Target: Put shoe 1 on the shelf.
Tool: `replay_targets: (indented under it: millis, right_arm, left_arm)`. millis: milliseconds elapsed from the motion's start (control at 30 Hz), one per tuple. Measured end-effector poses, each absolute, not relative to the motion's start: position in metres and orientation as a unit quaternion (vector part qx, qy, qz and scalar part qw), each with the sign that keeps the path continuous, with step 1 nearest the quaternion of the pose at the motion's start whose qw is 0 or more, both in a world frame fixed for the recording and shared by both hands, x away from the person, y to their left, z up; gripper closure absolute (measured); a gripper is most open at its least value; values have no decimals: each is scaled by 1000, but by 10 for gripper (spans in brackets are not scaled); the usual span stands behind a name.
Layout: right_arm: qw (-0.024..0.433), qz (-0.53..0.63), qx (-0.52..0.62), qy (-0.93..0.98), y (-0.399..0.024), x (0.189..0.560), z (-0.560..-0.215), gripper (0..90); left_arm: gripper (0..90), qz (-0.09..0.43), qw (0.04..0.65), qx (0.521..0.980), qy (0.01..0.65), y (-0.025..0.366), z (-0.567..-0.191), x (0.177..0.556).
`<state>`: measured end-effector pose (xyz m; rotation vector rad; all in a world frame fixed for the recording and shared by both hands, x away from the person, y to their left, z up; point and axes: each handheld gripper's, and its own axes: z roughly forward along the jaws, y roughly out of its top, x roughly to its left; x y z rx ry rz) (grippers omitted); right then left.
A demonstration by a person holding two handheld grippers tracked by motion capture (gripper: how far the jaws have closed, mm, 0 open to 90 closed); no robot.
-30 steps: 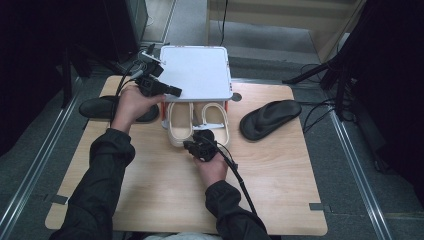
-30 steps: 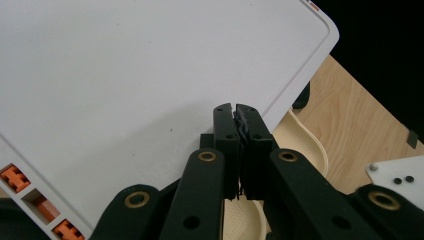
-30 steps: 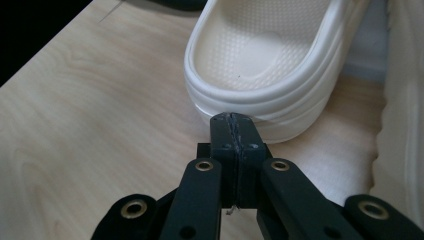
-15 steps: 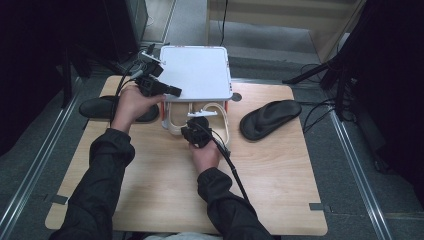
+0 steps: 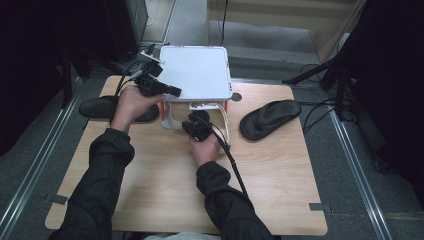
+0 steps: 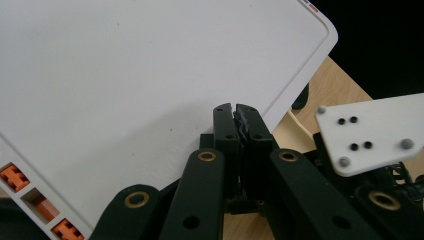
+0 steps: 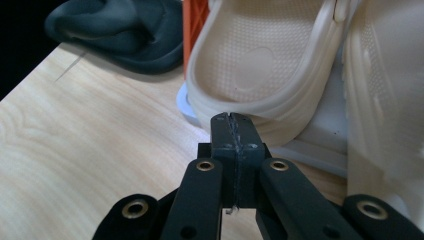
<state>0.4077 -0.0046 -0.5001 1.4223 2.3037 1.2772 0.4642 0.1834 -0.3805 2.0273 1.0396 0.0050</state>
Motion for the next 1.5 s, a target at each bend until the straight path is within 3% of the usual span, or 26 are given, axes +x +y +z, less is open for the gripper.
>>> replay_targets:
  millis: [333, 467, 667, 1500]
  right_arm:
    - [59, 438, 447, 778, -25, 383, -484, 900]
    - [34, 450, 442, 776, -37, 374, -476, 900]
    - [46, 445, 428, 786, -55, 362, -468, 900]
    - [38, 407, 450, 794, -135, 329, -490, 900]
  left_arm:
    - [881, 4, 417, 809, 415, 182, -380, 464]
    - [878, 4, 418, 808, 415, 182, -380, 464]
    - [878, 2, 418, 808, 415, 183, -381, 464]
    - [877, 1, 420, 807, 416, 183, -381, 464]
